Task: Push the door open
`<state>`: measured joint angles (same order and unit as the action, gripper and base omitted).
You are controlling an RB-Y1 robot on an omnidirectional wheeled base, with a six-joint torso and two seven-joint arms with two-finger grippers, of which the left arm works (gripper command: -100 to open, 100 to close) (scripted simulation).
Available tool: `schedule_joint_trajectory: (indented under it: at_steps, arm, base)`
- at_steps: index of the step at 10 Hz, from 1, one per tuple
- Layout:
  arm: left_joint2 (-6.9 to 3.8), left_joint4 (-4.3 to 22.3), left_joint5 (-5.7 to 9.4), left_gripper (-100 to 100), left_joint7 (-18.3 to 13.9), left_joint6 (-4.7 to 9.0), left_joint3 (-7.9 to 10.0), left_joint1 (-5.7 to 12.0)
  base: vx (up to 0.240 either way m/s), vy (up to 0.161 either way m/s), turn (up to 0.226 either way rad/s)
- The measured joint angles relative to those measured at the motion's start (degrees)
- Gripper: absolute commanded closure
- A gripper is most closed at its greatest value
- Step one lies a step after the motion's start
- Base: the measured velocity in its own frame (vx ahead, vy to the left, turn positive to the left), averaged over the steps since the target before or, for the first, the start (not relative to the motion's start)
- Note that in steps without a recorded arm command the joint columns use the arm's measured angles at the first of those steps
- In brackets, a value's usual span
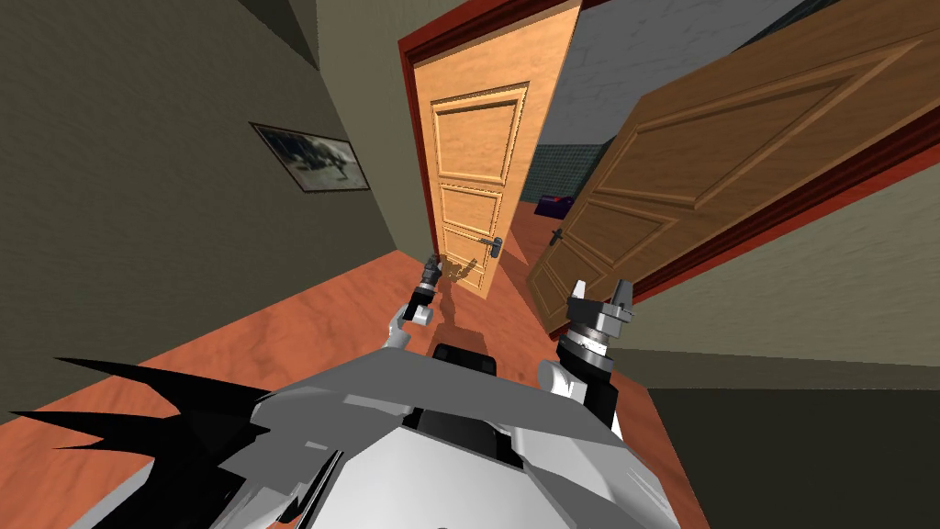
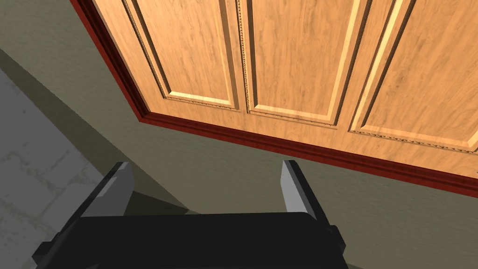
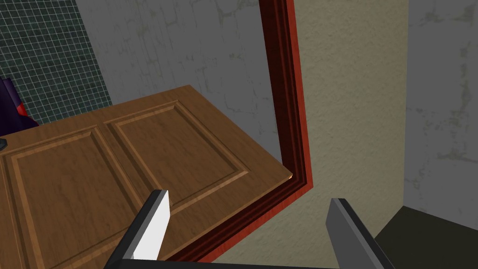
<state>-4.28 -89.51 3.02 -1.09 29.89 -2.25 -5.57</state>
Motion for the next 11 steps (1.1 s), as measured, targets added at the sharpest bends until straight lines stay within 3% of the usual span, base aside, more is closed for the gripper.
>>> schedule_joint_trajectory:
  at_steps: [3, 5, 11]
  arm:
    - [-0.06, 4.1, -0.26, -100, -0.2, -0.41, -0.26, 2.65]
    - [-0.11, 8.1, -0.48, -100, -0.5, -0.3, -0.48, 5.08]
    - [0.61, 18.4, -1.37, -100, -1.0, -1.53, -1.49, 11.83]
  base:
    - [0.066, -0.003, -0.013]
    - [0.092, 0.0, -0.028]
    - [0.107, -0.008, -0.023]
